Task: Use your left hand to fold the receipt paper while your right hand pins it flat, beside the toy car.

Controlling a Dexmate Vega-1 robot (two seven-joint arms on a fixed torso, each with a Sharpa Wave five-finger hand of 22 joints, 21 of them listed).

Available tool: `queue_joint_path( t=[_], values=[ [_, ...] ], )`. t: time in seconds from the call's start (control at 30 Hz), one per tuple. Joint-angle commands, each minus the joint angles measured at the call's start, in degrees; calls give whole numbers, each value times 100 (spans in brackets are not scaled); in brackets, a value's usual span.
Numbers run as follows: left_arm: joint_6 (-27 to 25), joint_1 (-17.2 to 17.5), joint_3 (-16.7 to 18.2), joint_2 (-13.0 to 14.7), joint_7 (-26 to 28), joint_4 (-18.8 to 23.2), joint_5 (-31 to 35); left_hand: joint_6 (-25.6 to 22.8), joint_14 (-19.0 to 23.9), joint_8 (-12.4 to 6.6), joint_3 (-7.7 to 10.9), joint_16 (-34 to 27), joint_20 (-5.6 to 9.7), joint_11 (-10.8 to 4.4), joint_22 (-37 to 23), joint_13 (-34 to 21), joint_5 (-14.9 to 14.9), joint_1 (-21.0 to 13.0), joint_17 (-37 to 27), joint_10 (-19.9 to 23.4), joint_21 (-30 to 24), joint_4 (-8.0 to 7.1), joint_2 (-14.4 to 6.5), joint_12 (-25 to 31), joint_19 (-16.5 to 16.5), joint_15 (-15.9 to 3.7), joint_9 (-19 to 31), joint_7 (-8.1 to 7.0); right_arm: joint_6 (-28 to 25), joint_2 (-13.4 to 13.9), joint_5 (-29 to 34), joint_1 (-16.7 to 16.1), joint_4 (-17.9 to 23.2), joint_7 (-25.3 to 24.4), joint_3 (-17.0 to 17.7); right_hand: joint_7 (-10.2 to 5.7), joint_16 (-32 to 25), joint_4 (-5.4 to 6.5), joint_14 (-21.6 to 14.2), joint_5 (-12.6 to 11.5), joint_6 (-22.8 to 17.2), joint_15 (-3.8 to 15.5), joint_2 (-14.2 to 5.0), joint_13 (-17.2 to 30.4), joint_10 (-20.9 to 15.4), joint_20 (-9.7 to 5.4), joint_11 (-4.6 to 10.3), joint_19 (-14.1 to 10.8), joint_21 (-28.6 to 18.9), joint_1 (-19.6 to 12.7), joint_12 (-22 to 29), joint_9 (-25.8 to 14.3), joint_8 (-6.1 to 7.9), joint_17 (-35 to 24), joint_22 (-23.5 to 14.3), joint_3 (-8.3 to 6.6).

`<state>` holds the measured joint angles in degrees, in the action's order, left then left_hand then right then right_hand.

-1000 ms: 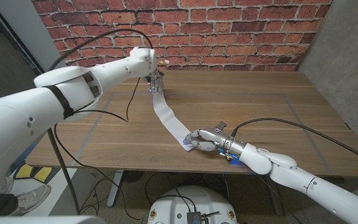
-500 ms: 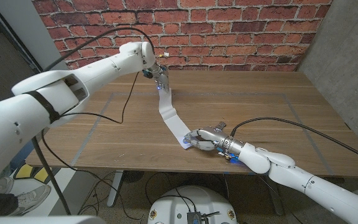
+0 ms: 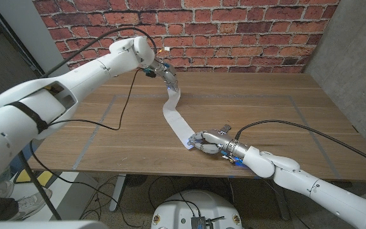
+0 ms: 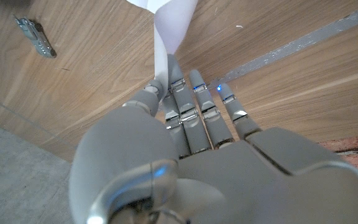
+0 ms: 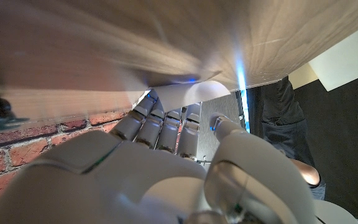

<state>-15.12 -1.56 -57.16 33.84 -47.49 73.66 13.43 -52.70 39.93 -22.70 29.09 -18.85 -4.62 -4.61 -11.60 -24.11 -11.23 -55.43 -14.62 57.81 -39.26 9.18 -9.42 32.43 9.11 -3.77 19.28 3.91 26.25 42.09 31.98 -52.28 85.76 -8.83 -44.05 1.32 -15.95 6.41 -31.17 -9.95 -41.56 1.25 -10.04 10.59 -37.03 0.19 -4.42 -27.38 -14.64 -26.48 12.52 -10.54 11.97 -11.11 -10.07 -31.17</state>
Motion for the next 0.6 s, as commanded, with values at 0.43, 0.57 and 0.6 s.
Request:
queue_joint_path(
  t=[0.43, 0.57, 0.6],
  values=[
    [991, 432, 769, 301, -137, 570, -1024, 12, 51, -88, -5, 10, -74, 19, -16, -92, -22, -90, -37, -34, -43, -23, -1, 66, 18, -444, 88, 43, -348, 31, 126, -34, 22, -133, -161, 16, -30, -49, -84, -1, -71, -8, -28, 30, -88, 378, -19, -344, -10, 24, -4, -9, -42, -32, -43, -31],
    [773, 545, 850, 517, -1, 1017, -893, 13, 82, -99, -8, -1, -73, 5, -16, -110, -24, -94, -44, -14, -50, -23, 1, 91, 17, -450, 107, 39, -389, 37, 160, -27, 68, -125, -181, 18, -31, -48, -98, 0, -76, -5, -30, 30, -94, 378, -38, -348, -7, 31, -10, -9, -46, -39, -43, -29],
    [764, 550, 854, 518, 3, 1024, -889, 11, 87, -102, -7, -2, -71, 10, -15, -114, -24, -94, -44, -11, -53, -25, 0, 96, 18, -455, 110, 38, -392, 38, 159, -26, 70, -126, -183, 20, -30, -47, -99, 0, -77, -3, -30, 30, -96, 378, -40, -347, -6, 33, -11, -9, -46, -39, -43, -30]
  ],
)
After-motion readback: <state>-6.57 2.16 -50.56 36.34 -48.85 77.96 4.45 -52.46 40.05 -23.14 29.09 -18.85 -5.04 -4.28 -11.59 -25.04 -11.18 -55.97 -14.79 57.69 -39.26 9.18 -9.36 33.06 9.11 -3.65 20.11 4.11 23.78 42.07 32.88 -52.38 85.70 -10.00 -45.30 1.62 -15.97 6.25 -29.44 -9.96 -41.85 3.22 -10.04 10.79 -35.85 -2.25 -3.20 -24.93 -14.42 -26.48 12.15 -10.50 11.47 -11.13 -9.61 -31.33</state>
